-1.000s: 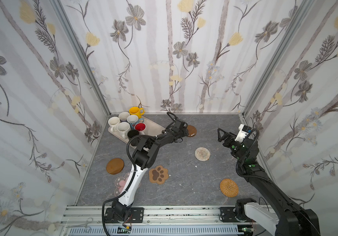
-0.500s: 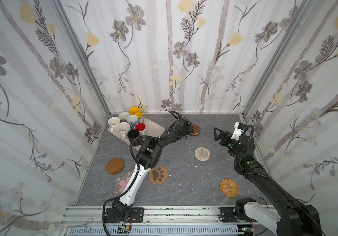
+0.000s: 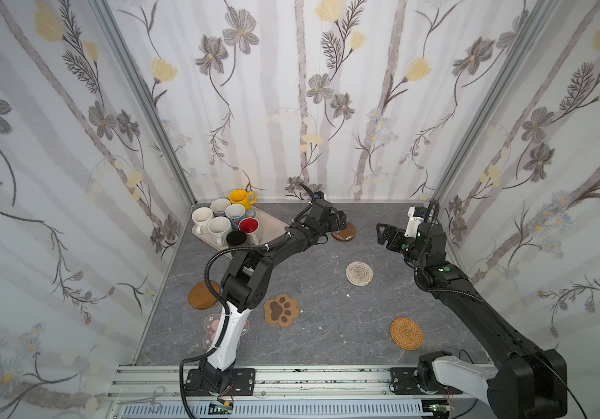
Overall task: Place cups on coasters
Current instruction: Move the coaster to the top-center of the table.
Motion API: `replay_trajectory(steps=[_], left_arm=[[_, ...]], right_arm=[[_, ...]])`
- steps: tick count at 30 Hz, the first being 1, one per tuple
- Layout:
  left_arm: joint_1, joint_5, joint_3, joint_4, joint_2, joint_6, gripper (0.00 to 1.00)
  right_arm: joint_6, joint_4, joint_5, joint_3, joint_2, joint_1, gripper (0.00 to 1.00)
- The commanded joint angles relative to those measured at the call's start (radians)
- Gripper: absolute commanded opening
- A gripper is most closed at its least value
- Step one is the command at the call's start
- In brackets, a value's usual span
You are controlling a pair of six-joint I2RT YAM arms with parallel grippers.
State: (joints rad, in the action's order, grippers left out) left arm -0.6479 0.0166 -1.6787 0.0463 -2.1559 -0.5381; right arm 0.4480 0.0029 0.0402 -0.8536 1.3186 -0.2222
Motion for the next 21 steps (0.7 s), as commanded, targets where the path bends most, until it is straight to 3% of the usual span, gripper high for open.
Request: replay_trajectory(steps=[1, 6, 12, 18, 21], left_arm=[[0.004, 0.035, 0.093, 0.068, 0.073, 0.030, 1.00], [0.008, 0.048, 0.172, 0.088, 0.130, 0.017, 1.00], [0.011, 0.058, 0.251, 0.128, 0.188, 0.054, 1.00], [0.011, 0.014, 0.330, 0.206, 0.246, 0.077, 1.00], [0.013, -0.007, 0.330, 0.206, 0.239, 0.074, 1.00]], right_arm=[[-0.019, -0.102, -0.039, 0.002, 0.003, 0.033, 0.96], [0.058, -0.107, 0.085, 0.050, 0.021, 0.210, 0.86], [0.036, -0.133, 0.047, 0.011, 0.092, 0.358, 0.80], [0.017, -0.144, 0.022, -0.062, 0.241, 0.464, 0.81], [0.005, -0.142, 0.013, -0.088, 0.319, 0.499, 0.68]])
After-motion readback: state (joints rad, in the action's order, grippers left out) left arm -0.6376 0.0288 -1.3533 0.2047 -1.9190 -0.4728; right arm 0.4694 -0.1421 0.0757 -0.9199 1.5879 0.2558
